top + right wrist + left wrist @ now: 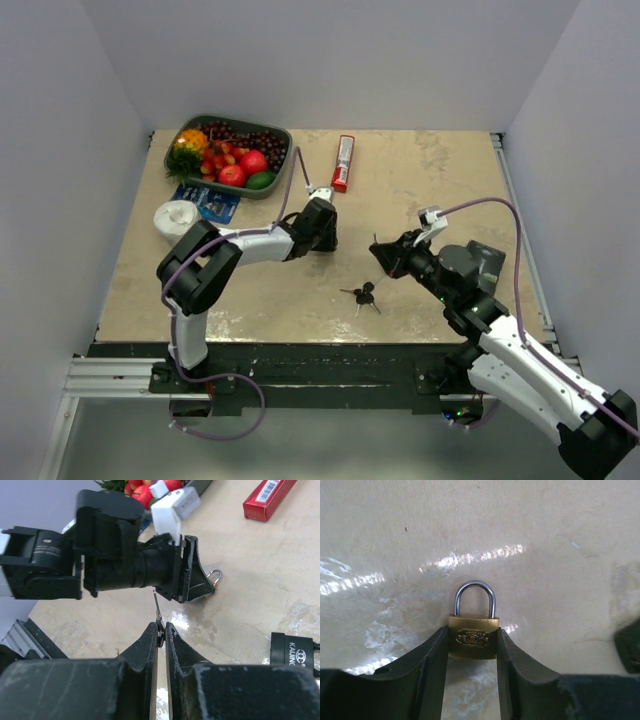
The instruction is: Unlock with the key
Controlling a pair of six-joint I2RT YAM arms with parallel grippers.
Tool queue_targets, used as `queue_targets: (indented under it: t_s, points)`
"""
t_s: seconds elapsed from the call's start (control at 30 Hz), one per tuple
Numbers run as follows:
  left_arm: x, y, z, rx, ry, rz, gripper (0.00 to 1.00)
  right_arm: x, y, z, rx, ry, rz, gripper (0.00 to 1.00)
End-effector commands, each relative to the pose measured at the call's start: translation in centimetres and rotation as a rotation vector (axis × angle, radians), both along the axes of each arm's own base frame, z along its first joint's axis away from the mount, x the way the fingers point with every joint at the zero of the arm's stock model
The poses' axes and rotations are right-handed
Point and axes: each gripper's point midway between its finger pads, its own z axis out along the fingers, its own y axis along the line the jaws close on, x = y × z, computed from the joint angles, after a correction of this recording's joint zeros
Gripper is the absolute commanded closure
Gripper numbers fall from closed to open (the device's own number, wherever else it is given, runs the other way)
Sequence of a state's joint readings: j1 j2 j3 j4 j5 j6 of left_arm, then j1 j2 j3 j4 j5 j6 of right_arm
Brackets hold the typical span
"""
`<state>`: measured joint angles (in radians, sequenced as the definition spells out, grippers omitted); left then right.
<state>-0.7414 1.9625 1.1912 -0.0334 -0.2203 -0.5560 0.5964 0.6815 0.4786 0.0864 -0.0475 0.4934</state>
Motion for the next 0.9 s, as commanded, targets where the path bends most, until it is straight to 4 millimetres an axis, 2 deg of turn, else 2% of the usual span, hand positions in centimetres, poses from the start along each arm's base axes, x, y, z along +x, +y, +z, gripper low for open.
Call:
queue_targets:
  t_s: [0.0,0.13,0.17,0.2,0.23,0.27,0.3,0.33,0.37,0.43,0.47,0.67,0.87]
  points:
    - [-1.5,-2.0,2.9,-0.314,0.048,0.037,1.00,0.4,1.6,-0.3,0.020,-0.018,0.049,1.00]
    - [-1.1,-2.3,7.2,-0.492,-0.024,0.091,1.00,0.2,3.3,-1.6,0.013,0.011,0.087,1.00]
    - [-1.6,-1.9,8.0,-0.538,-0.024,0.117,1.00,-0.3,4.2,-1.3,0.025,0.003,0.112,1.00]
    - [-1.8,-1.8,8.7,-0.568,-0.034,0.129,1.00,-0.4,4.8,-2.1,0.017,0.021,0.122,1.00]
    - [-1.6,-1.8,11.0,-0.638,-0.085,0.127,1.00,-0.4,5.0,-2.4,0.015,0.025,0.119,1.00]
    - [-2.2,-1.2,10.5,-0.660,-0.072,0.151,1.00,-0.7,5.7,-2.4,0.031,0.031,0.138,1.00]
    - [-2.4,-0.9,10.9,-0.683,-0.081,0.165,1.00,-0.7,6.1,-3.2,0.030,0.055,0.145,1.00]
    - [-2.5,-0.8,12.3,-0.725,-0.108,0.164,1.00,-0.9,6.3,-4.0,0.053,0.092,0.149,1.00]
    - [-2.9,-0.4,12.0,-0.734,-0.098,0.179,1.00,-0.8,6.6,-3.8,0.078,0.087,0.154,1.00]
    - [-3.2,-0.1,12.8,-0.759,-0.114,0.186,1.00,-0.7,7.0,-5.1,0.076,0.119,0.157,1.00]
    - [-3.4,0.2,12.5,-0.761,-0.110,0.195,1.00,-0.6,7.1,-5.3,0.073,0.125,0.158,1.00]
    - [-4.6,-0.2,13.3,-0.796,-0.105,0.151,1.00,0.3,7.6,-7.4,0.003,0.171,0.147,1.00]
    - [-5.6,-0.7,13.6,-0.811,-0.100,0.123,1.00,0.9,8.3,-7.8,0.000,0.181,0.152,1.00]
